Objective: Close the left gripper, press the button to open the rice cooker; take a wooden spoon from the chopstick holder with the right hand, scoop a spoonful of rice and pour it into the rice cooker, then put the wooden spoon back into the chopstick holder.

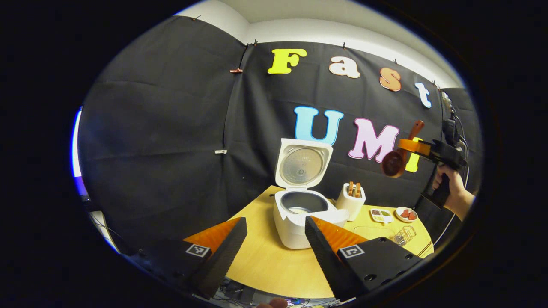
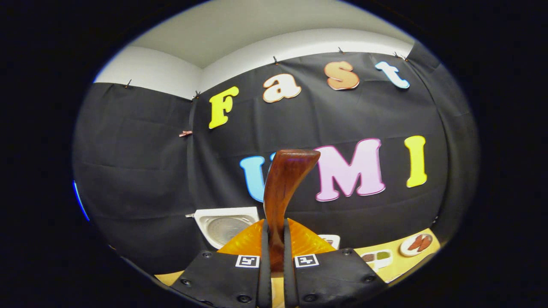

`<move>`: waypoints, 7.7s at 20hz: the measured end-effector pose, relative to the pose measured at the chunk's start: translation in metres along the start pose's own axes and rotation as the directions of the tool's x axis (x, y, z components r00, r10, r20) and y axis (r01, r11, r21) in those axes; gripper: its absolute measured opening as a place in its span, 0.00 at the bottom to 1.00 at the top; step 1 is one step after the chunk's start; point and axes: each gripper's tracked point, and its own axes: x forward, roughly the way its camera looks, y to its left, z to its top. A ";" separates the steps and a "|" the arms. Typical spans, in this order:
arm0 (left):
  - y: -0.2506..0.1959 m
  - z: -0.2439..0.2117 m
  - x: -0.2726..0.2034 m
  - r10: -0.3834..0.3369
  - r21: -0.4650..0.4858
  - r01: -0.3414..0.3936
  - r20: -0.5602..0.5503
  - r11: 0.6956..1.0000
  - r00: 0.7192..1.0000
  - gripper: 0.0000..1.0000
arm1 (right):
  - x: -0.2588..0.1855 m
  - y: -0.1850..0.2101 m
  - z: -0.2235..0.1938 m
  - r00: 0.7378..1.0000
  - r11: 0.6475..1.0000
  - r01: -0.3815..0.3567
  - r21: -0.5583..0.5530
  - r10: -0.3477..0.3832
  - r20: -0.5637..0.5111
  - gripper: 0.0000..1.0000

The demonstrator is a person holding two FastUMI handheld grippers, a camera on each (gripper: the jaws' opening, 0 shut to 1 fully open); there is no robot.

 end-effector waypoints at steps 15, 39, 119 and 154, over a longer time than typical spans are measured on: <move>-0.088 0.018 0.017 -0.106 -0.015 0.106 0.006 0.994 0.994 0.94 | -0.109 -0.262 -0.086 0.933 0.943 0.327 0.058 -0.312 -0.179 0.15; -0.079 0.027 -0.005 -0.056 0.048 0.055 0.014 0.997 0.998 0.94 | -0.131 -0.323 -0.267 0.757 0.825 0.542 0.157 -0.399 -0.517 0.71; -0.104 0.036 0.355 0.043 0.022 -0.039 -0.260 0.999 0.965 0.98 | -0.299 -0.168 -0.040 0.846 0.872 0.442 -0.212 -0.483 -0.223 1.00; -0.123 -0.115 0.300 0.117 0.103 -0.089 -0.315 0.991 0.942 1.00 | -0.311 -0.164 -0.061 0.853 0.896 0.392 -0.209 -0.439 -0.284 1.00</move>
